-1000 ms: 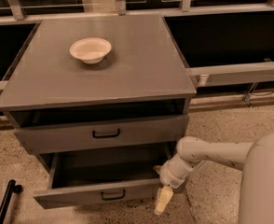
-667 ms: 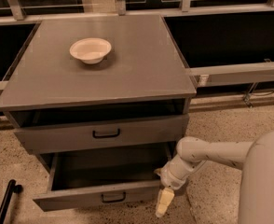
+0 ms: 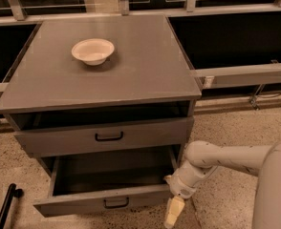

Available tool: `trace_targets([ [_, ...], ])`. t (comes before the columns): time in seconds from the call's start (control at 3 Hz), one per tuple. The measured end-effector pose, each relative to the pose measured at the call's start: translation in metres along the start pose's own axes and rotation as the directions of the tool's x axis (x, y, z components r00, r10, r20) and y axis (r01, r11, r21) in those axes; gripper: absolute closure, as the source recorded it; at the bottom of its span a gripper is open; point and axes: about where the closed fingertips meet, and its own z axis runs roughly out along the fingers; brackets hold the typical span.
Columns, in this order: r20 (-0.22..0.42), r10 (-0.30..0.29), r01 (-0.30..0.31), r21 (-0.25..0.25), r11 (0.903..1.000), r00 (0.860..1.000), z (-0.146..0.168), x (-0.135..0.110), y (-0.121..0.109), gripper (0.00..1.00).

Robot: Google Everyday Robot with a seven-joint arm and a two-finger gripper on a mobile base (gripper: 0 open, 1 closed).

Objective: Open middle drawer

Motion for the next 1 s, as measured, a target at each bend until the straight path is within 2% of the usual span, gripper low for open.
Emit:
trace_targets([
  [0.67, 0.019, 0.062, -0.060, -0.089, 0.9942, 0.998, -0.014, 0.020, 0.031, 0.00],
  [1.0, 0.004, 0.084, -0.082, -0.161, 0.9836, 0.996, -0.021, 0.029, 0.049, 0.00],
])
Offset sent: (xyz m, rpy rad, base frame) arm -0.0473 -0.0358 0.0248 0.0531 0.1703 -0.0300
